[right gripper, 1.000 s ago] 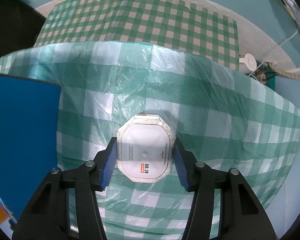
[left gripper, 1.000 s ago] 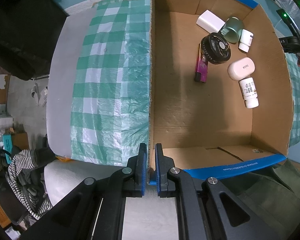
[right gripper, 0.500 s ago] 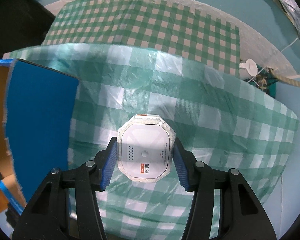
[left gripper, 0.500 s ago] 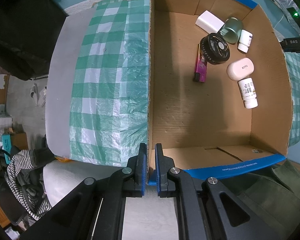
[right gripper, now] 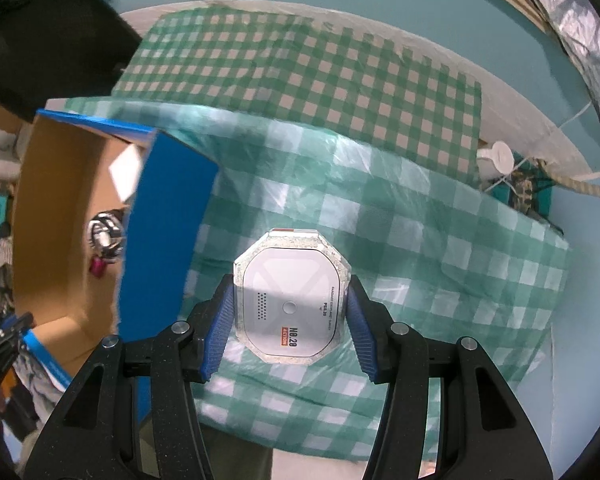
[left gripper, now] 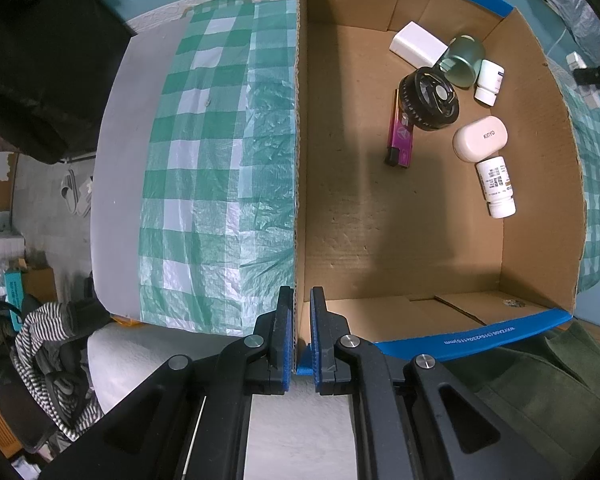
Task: Organize rigid objects
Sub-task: 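Carry the octagonal case with the right gripper over the box, then open the right gripper to drop the octagonal case into the box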
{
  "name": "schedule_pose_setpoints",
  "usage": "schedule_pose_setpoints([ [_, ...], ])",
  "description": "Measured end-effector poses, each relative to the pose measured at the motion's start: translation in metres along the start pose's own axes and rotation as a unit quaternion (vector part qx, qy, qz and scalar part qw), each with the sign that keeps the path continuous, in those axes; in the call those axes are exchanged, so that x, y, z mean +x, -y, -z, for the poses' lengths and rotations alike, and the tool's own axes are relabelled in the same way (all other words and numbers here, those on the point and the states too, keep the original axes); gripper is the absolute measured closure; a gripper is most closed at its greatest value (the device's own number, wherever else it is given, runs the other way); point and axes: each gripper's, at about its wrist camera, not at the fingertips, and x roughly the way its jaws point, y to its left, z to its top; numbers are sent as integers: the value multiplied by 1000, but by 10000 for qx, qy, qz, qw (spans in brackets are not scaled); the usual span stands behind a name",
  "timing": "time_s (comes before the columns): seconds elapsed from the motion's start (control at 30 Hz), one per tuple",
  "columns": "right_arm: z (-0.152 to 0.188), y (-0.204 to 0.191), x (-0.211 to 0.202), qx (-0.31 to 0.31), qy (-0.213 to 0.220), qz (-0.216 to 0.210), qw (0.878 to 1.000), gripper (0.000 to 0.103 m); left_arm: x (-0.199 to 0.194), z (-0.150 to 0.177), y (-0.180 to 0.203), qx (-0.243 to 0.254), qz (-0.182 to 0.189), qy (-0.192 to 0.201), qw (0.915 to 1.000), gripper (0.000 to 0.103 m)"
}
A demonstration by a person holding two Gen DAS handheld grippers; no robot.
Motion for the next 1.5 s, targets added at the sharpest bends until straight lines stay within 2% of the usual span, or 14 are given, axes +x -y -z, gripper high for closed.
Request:
schedule_pose_setpoints([
  [0.3,-5,-45,-27,-481,233,-205,9984,50,-2,-3,1,37,8,7,10000,95],
  [0.83,-21,-127,-5,-1247,65,-287,9918,50,-4,-5,1,49,12,18,10000,95],
  [1.2,-22,-152,26,-1537,-94,-204,9879,50,-5,-6,2,66,9,23,10000,95],
  [1.5,-14,-154,45,-1566,-265,-170,9872,49,-6,-5,3,97,-9,30,9999,95],
])
